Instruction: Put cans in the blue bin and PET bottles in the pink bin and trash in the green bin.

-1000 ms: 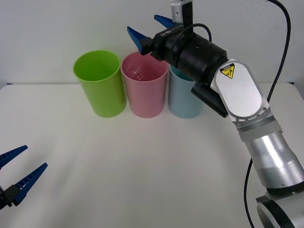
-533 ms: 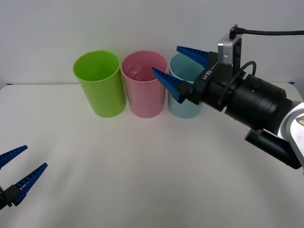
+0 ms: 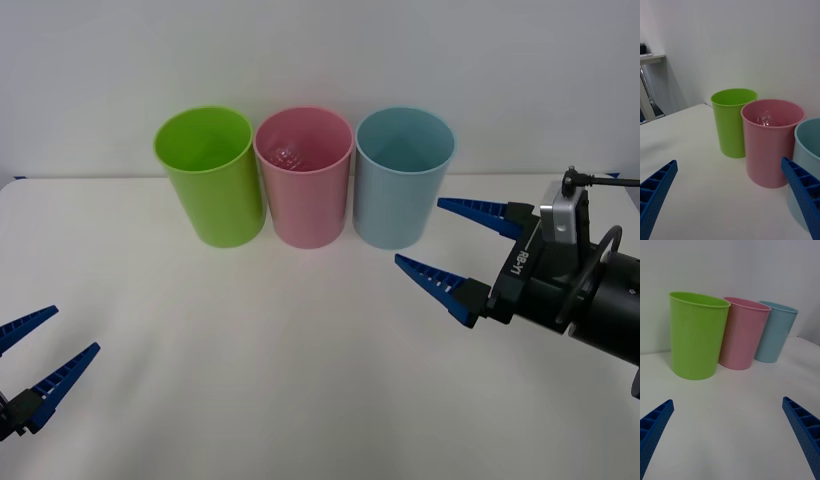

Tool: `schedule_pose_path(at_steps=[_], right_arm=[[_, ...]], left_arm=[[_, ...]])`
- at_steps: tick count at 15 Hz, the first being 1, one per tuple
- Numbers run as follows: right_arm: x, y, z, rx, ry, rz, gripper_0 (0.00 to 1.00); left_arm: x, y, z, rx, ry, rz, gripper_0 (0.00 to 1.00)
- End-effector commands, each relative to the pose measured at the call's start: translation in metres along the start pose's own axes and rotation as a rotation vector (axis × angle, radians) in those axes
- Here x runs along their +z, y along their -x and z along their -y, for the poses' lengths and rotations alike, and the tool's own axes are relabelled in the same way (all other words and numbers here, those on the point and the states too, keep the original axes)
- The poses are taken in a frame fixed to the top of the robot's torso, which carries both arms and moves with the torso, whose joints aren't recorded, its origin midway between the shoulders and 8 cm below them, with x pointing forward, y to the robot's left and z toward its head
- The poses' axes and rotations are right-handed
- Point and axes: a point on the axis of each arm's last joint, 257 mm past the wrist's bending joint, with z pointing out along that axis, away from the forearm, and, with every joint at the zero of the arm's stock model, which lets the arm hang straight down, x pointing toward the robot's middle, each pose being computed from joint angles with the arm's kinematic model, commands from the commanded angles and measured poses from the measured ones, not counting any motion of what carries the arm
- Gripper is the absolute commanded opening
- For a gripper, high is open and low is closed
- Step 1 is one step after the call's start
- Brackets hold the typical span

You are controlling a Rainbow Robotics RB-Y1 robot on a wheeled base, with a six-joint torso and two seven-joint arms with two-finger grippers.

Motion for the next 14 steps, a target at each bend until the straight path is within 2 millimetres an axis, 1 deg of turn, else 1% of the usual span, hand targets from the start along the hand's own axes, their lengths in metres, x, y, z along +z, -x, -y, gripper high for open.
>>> schedule_pose_path(at_steps=[1, 4, 6, 10, 11, 13, 14], right_arm=[[-0.024, -0.037, -0.004, 0.067, 0.029, -0.061, 0.96], [-0.041, -0.068, 0.003, 0.054, 0.056, -0.099, 0.96], [-0.052, -0.084, 0.005, 0.035, 0.071, -0.122, 0.97], [-0.067, -0.107, 0.007, 0.031, 0.092, -0.148, 0.97], [-0.069, -0.108, 0.007, 0.038, 0.099, -0.143, 0.97], [-0.073, -0.102, 0.007, 0.082, 0.107, -0.082, 0.99], [-0.076, -0.092, 0.010, 0.120, 0.104, -0.022, 0.98]], left_arm=[[0.000, 0.000, 0.000, 0.000, 0.000, 0.000, 1.00], [0.000, 0.000, 0.000, 0.000, 0.000, 0.000, 1.00], [0.000, 0.000, 0.000, 0.000, 0.000, 0.000, 1.00], [0.000, 0.000, 0.000, 0.000, 0.000, 0.000, 1.00], [0.000, 0.000, 0.000, 0.000, 0.000, 0.000, 1.00], [0.000, 0.000, 0.000, 0.000, 0.000, 0.000, 1.00], [0.000, 0.000, 0.000, 0.000, 0.000, 0.000, 1.00]])
